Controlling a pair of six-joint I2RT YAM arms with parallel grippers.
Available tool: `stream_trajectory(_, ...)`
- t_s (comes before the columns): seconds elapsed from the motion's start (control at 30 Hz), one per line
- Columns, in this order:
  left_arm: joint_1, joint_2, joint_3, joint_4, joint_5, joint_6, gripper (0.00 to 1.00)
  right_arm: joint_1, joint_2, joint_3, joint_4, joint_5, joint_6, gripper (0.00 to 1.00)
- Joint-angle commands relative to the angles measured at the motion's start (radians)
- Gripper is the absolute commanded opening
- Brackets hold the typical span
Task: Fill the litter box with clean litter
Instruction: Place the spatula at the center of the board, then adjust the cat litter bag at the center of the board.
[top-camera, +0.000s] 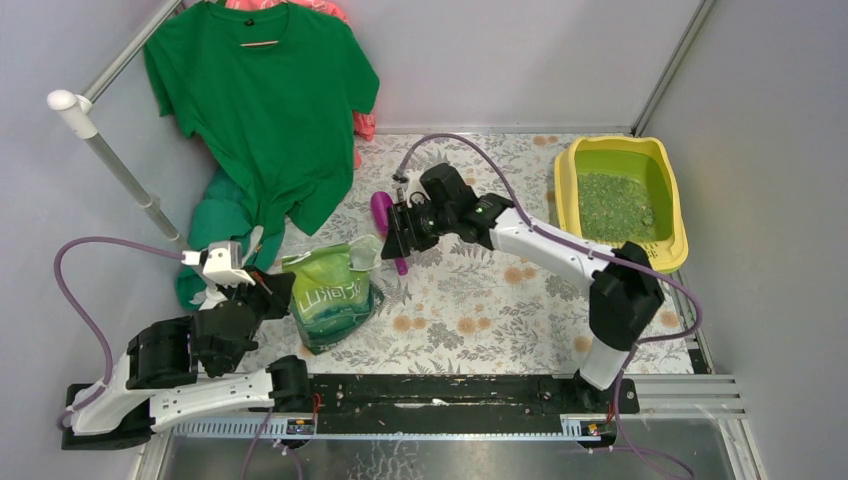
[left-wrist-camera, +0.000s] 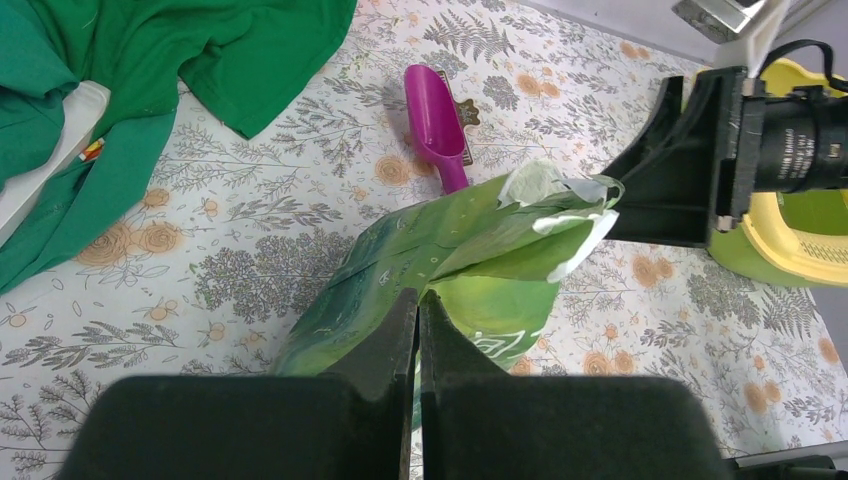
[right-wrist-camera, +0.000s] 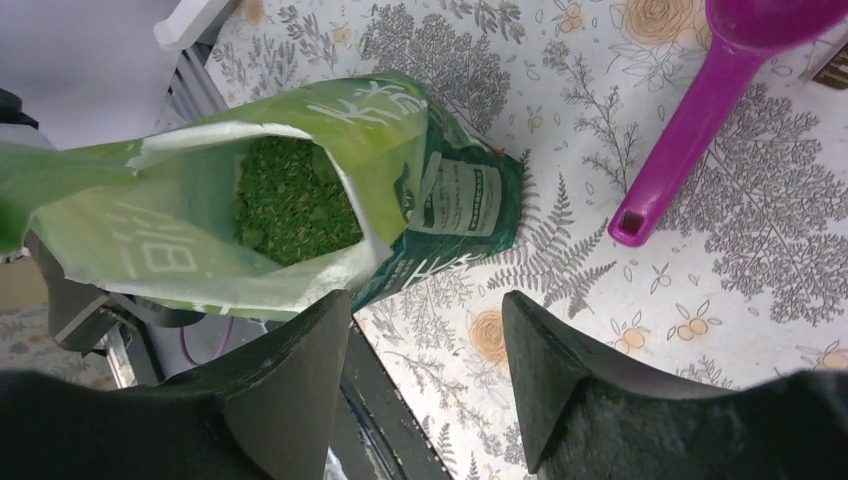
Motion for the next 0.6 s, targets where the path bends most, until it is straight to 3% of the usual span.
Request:
stream_trajectory(0.0,0.0,-0.022,0.044,0.104,-0.101,-0.039,0.0,0.02,0.054,0.126,-0.016,0.041,-0.048,0.64)
stream_trajectory(0.3,0.001,-0.031,0.049,0.104,-0.094,-0.031,0.0,0.058,0.179,0.295,-0.082,0.074,-0.067,0.64)
stream_trajectory(0.57,0.0,-0.053,0.043,0.105,-0.079,-0.031,0.0,0.062,0.102,0.207,0.014,0.097,-0.046,0.64)
